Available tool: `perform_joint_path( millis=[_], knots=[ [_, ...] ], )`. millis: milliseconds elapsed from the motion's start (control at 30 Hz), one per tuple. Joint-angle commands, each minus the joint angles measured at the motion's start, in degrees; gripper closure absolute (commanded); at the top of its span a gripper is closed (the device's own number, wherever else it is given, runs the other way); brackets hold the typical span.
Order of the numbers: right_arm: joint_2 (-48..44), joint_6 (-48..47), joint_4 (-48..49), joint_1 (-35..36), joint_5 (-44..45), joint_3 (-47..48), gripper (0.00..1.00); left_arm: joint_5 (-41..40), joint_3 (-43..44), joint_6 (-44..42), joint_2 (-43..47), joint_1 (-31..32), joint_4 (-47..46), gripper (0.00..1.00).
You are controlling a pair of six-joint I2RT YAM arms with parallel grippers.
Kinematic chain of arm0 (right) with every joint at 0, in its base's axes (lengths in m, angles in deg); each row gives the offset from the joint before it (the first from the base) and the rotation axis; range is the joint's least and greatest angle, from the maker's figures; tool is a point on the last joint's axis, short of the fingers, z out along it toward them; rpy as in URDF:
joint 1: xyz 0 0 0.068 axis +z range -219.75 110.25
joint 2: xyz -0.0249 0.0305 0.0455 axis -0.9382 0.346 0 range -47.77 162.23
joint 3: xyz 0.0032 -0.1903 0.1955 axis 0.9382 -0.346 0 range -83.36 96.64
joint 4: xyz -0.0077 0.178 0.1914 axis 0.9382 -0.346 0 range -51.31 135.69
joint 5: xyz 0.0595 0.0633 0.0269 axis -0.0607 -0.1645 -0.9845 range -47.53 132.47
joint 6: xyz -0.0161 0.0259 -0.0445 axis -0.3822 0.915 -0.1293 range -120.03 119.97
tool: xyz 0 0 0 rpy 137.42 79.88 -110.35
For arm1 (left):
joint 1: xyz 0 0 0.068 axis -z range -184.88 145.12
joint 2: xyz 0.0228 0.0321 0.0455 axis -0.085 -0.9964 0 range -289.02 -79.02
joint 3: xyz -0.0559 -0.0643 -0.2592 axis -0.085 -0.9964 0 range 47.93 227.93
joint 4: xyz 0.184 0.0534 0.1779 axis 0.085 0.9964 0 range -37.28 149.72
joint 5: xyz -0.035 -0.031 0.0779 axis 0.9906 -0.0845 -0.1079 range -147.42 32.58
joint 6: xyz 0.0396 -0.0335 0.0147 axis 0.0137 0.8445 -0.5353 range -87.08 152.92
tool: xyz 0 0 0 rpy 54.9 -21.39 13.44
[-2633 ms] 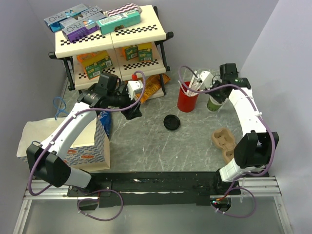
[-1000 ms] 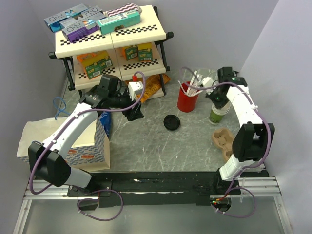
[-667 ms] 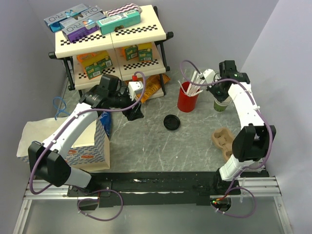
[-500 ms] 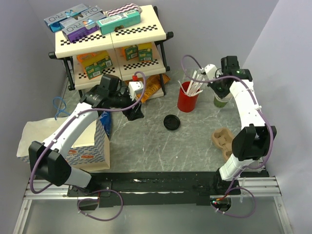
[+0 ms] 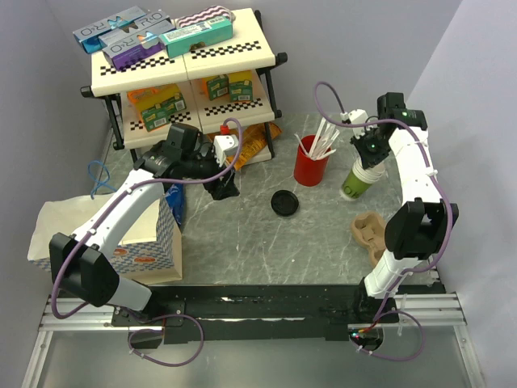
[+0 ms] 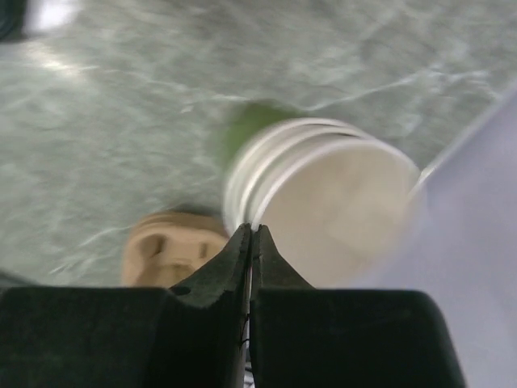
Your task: Pack the takeout coffee
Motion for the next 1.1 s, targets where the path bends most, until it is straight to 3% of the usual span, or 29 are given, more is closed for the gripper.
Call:
perform_joint_path(
  millis=[0, 33, 67, 100, 167, 200, 233, 300, 400, 467, 500, 533, 600, 633, 667, 733, 767, 833, 933, 967, 1000, 1067],
  knots=[
    [0.47, 2.07, -2.31, 0.91, 3.49, 1.89, 1.00, 2.54, 0.63, 0.56, -0.29, 0.23, -1.66, 0.22],
    [-0.05, 1.63, 0.33, 0.48, 4.46, 0.63, 1.00, 2.54, 0.63, 0.56, -0.46, 0.23, -1.93, 0.22],
    [0.12, 1.63, -3.82, -0.65, 0.73, 2.36, 1.00, 2.45, 0.72, 0.74, -0.64, 0.23, -1.93, 0.22],
    [3.16, 3.02, -8.39, -2.23, -13.67, 10.47, 1.00, 2.45, 0.98, 0.83, -0.73, 0.23, -1.84, 0.22],
    [5.30, 7.06, -8.46, -2.52, -6.84, 13.09, 1.00, 2.71, 1.16, 0.74, -0.64, 0.23, -1.49, 0.22],
    [3.91, 3.95, -5.30, -0.94, 3.31, 7.18, 1.00, 2.62, 0.99, 0.57, -0.55, 0.23, -1.58, 0.22],
    [1.90, 2.35, -1.35, 0.46, 4.46, 3.55, 1.00, 2.54, 0.81, 0.56, -0.47, 0.23, -1.66, 0.22],
    [-0.15, 2.67, -1.92, -0.48, -2.96, 3.50, 1.00, 2.45, 0.63, 0.57, -0.55, 0.23, -1.93, 0.22],
    [0.82, 1.65, -0.44, 1.70, 6.90, 0.81, 1.00, 2.62, 0.55, 0.83, -0.38, 0.23, -1.93, 0.22],
    [2.48, 1.71, -5.50, -0.73, -5.67, 4.28, 1.00, 2.54, 0.28, 0.92, -0.29, 0.23, -2.28, 0.22],
    [3.01, 5.37, -5.53, -1.10, -4.77, 6.66, 1.00, 2.45, 0.28, 0.92, -0.29, 0.32, -2.19, 0.22],
    [3.11, 6.02, -3.53, -0.41, 5.77, 5.72, 1.00, 2.45, 0.28, 0.92, -0.38, 0.23, -2.02, 0.22],
    [1.79, 1.82, -2.71, 0.92, 7.82, 2.48, 1.00, 2.54, 0.19, 1.00, -0.29, 0.23, -2.28, 0.22],
    [2.14, 1.54, -7.33, 0.05, 0.24, 5.42, 1.00, 2.62, 0.11, 0.92, -0.29, 0.23, -2.19, 0.22],
    [4.58, 2.76, -11.81, -2.22, -14.63, 9.37, 1.00, 2.62, 0.02, 0.92, -0.29, 0.23, -2.11, 0.22],
    [6.44, 6.54, -12.67, -1.38, -10.60, 14.50, 1.00, 2.71, 0.02, 0.92, -0.29, 0.23, -2.19, 0.22],
    [5.49, 4.99, -9.69, -0.59, -0.90, 9.98, 1.00, 2.71, -0.16, 0.92, -0.29, 0.32, -2.28, 0.22],
    [2.07, 3.92, 1.17, 1.00, 6.98, 2.67, 1.00, 2.80, -0.16, 1.27, -0.29, 0.23, -2.80, 0.22],
    [2.48, 2.25, -9.52, -1.54, -12.87, 8.67, 1.00, 2.97, 0.28, 1.44, -0.38, 0.32, -2.37, 0.22],
    [5.45, 6.77, -12.10, -1.63, -12.15, 11.75, 1.00, 2.80, 0.20, 1.36, -0.29, 0.32, -2.37, 0.22],
    [6.17, 8.47, -10.73, -1.63, -3.44, 11.34, 1.00, 2.71, 0.11, 1.01, -0.11, 0.23, -2.46, 0.22],
    [5.22, 7.97, -5.74, -1.54, 0.85, 8.11, 1.00, 2.62, -0.33, 1.18, -0.20, 0.32, -2.98, 0.22]
  ],
)
